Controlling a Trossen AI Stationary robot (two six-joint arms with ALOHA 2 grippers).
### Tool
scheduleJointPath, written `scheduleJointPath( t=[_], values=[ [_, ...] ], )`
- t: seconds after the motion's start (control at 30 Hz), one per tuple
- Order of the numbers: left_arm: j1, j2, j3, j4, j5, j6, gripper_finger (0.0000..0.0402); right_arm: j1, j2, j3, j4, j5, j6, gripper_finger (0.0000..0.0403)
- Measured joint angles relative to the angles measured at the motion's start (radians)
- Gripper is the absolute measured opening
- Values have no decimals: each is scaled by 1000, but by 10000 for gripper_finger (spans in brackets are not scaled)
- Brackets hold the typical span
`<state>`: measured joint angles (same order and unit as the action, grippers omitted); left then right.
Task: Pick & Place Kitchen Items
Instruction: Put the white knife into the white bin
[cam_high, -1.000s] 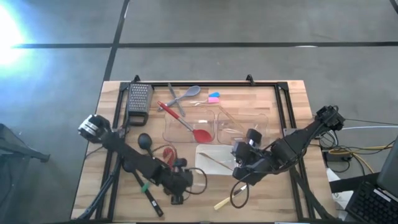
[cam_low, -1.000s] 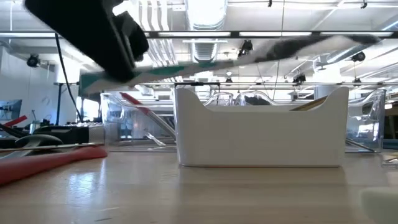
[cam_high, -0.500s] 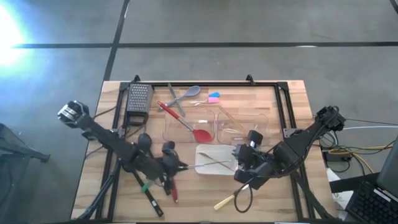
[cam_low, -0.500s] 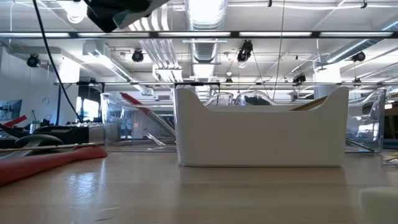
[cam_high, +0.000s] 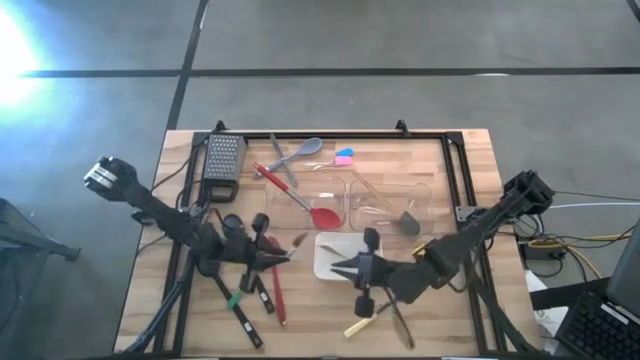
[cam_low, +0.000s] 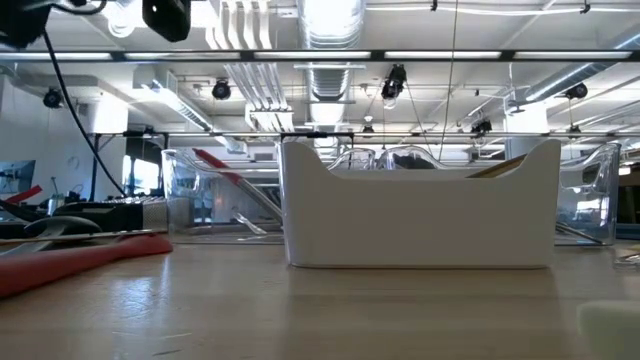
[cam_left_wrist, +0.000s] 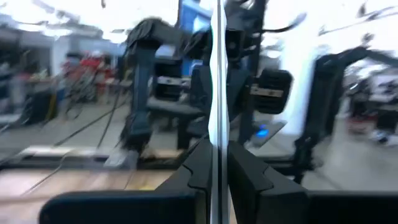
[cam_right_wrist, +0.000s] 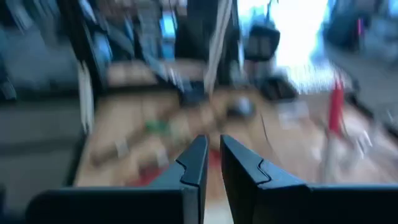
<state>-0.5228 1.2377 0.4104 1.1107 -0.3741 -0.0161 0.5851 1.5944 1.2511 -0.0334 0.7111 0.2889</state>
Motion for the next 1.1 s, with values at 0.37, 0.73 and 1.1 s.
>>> scheduleJointPath(
  t=[0.37,0.73,1.1],
  values=[
    [10,16,-6,63,51,42,31,-120,0,-214,654,-174,-124,63],
    [102,31,90,-44,57,30,31,-141,43,-122,621,-223,-263,156],
    [149,50,207,-141,160,30,31,-141,55,-27,539,-169,-319,146]
  ],
)
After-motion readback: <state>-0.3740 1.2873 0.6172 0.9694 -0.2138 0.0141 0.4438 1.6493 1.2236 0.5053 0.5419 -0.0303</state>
